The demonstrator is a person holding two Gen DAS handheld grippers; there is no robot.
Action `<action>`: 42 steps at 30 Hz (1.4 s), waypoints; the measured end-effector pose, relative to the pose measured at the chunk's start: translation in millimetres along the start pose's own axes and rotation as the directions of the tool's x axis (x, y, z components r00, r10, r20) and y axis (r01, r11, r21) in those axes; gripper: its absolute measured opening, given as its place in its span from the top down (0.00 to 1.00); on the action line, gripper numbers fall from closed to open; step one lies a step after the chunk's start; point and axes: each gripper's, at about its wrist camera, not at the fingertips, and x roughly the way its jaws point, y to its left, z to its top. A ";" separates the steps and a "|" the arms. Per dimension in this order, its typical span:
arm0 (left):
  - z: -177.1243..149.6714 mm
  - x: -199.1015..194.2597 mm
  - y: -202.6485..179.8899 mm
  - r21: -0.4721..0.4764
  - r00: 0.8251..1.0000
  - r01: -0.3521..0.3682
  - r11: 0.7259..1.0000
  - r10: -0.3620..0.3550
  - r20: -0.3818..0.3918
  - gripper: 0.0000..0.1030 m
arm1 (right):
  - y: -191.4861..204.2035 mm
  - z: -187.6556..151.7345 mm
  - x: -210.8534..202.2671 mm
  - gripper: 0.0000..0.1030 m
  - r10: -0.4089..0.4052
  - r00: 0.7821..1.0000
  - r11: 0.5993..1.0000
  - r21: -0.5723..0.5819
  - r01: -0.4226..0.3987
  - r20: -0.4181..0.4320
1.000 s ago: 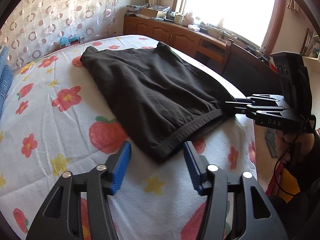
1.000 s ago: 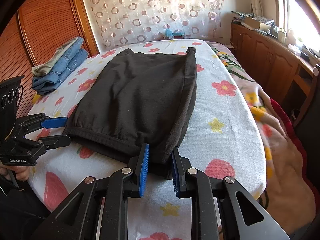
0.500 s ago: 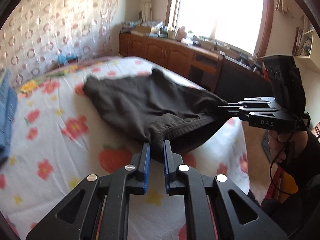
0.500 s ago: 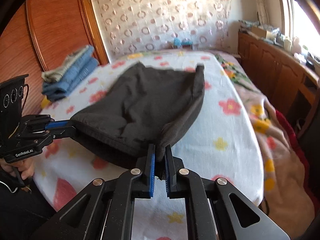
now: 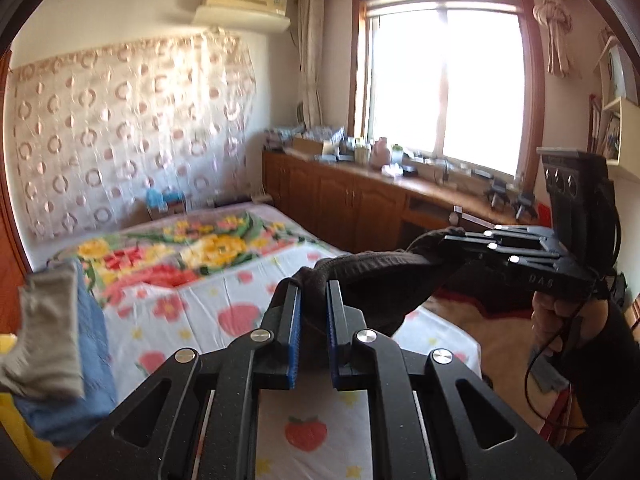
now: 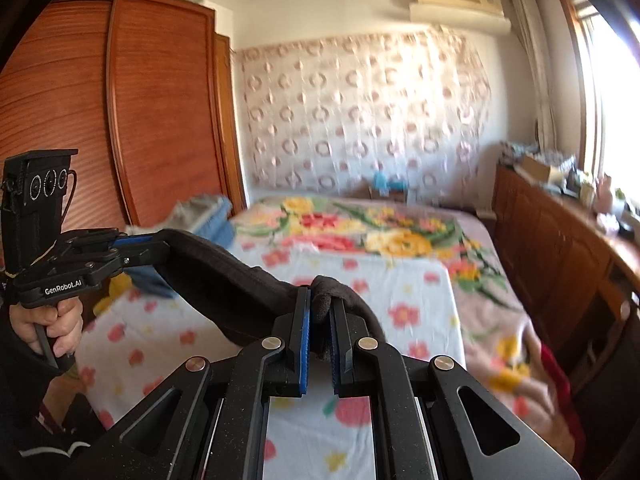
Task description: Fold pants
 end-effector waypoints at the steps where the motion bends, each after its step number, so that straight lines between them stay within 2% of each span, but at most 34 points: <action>1: 4.3 -3.3 0.6 0.002 1.000 -0.003 1.000 0.003 0.011 0.88 | 3.6 5.5 -2.9 0.92 -0.004 1.000 1.000 -0.006 0.004 0.013; 8: 18.9 -4.4 19.7 0.012 0.996 -0.071 0.997 0.071 0.050 0.88 | 27.1 27.4 -4.4 0.93 0.037 0.997 0.999 -0.032 -0.035 0.066; 13: 20.6 30.8 66.8 -0.014 0.988 -0.150 0.989 0.150 0.023 0.88 | 14.9 35.8 41.5 0.93 0.047 0.998 0.997 -0.061 -0.045 0.032; 15: 30.6 42.7 82.5 -0.015 0.982 -0.188 0.982 0.189 0.027 0.88 | 4.6 51.6 70.3 0.93 0.043 0.999 0.997 -0.063 -0.041 0.030; 20: 63.8 53.0 111.1 -0.016 0.964 -0.250 0.968 0.251 0.084 0.88 | -5.5 102.7 109.6 0.93 0.002 0.994 0.998 -0.057 0.004 0.113; 23: 58.0 54.1 115.4 -0.016 0.961 -0.264 0.965 0.264 0.077 0.88 | -2.6 111.7 118.6 0.93 -0.013 0.991 0.997 -0.071 0.023 0.131; 25: 38.4 58.7 112.5 0.018 0.960 -0.279 0.960 0.278 0.036 0.88 | 0.5 100.1 126.6 0.93 -0.009 0.995 0.997 -0.077 0.017 0.099; 29: -15.4 64.9 106.4 0.038 0.957 -0.272 0.961 0.275 -0.091 0.88 | 9.2 51.6 152.8 0.93 0.013 0.999 0.997 -0.075 -0.016 -0.052; 34: -84.5 57.6 92.3 -0.022 0.948 -0.242 0.970 0.232 -0.219 0.88 | 27.1 -16.7 158.8 0.93 0.072 0.973 0.995 -0.049 -0.085 -0.220; 38: -111.6 49.4 78.2 -0.059 0.946 -0.234 0.970 0.214 -0.244 0.88 | 37.1 -40.1 152.2 0.93 0.097 0.958 0.993 -0.036 -0.111 -0.271; 42: -122.5 47.1 73.7 -0.079 0.945 -0.229 0.970 0.203 -0.255 0.88 | 35.1 -37.6 146.0 0.93 0.112 0.951 0.992 -0.026 -0.124 -0.288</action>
